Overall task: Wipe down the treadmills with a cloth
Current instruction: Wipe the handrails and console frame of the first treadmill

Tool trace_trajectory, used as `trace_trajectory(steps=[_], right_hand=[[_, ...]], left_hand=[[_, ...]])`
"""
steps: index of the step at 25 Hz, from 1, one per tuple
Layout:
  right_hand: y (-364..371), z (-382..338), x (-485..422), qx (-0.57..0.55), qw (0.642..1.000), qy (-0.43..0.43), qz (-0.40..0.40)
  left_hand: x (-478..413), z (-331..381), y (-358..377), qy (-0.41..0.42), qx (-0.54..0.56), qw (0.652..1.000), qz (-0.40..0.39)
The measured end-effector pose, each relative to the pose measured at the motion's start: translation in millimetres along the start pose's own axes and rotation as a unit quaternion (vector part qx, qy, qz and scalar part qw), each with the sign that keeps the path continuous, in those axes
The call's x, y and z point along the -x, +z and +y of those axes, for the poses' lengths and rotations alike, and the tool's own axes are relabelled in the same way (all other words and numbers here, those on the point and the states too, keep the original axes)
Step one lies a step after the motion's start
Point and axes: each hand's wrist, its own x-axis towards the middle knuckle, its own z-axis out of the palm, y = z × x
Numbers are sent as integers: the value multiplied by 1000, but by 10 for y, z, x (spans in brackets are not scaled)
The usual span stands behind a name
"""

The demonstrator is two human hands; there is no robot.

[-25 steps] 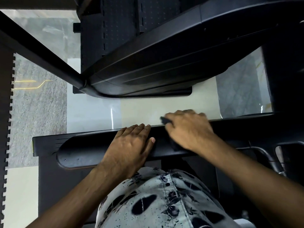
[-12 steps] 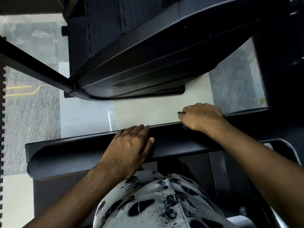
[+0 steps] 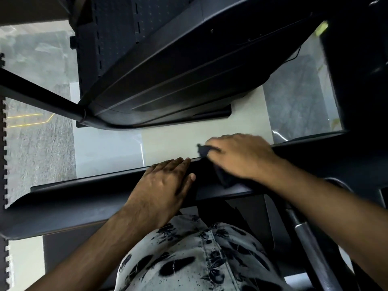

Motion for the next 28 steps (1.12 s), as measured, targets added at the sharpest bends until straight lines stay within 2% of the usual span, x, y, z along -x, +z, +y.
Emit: trace_trajectory(steps=[1,2,3,5,6,7,9,10,13,14,17,18,20,21,22,24,25,26,28], right_hand=[[-64,214,-107,12,994,97,-46],[-92,312,-135,31,985,155,-69],[-64,335,-96,45,985,152,-61],[72,46,151,30,999,-1,30],[87,27,191,22,999,-39,25],[37,202,117,12,999,-40,23],[-100,613,-69,32,990,123,-65],[-110,714,-56,52,984,152,-72],[-29,462,251,19,1000,-2,-4],[-73,545,227,9,1000,-14,-13],[-245,1062,91,46,980,181,-65],[-213,1079,167,56,981,176,-56],[-132,776,389,12,999,41,-2],[-88,753,409,4,1000,12,-11],[-132,914,340,3,999,29,-24],[-252,1335,191,41,977,195,-71],[-251,1420,200,56,971,218,-75],[-215,1395,264,52,982,174,-56],[-135,1102,377,-4,999,32,-29]], left_hand=[[-26,47,9,1,7,1000,2],[-35,100,20,2,8,1000,3],[-45,155,30,4,5,1000,4],[-104,228,29,9,-2,1000,6],[-155,270,18,12,3,1000,4],[-198,313,9,17,10,1000,-1],[-226,409,2,25,19,999,-14],[-236,453,-7,33,20,999,-19],[-344,535,-66,58,28,998,-25],[-402,534,-71,64,32,997,-22],[-495,597,-63,83,43,995,-44],[-496,640,-55,88,46,994,-49],[-556,721,-56,102,39,993,-48],[-588,750,-45,105,40,992,-49],[-624,774,-29,106,42,992,-51],[-673,839,13,110,40,991,-59],[-683,879,27,114,37,991,-61],[-703,915,41,119,37,990,-61],[-799,963,61,120,48,990,-60]])
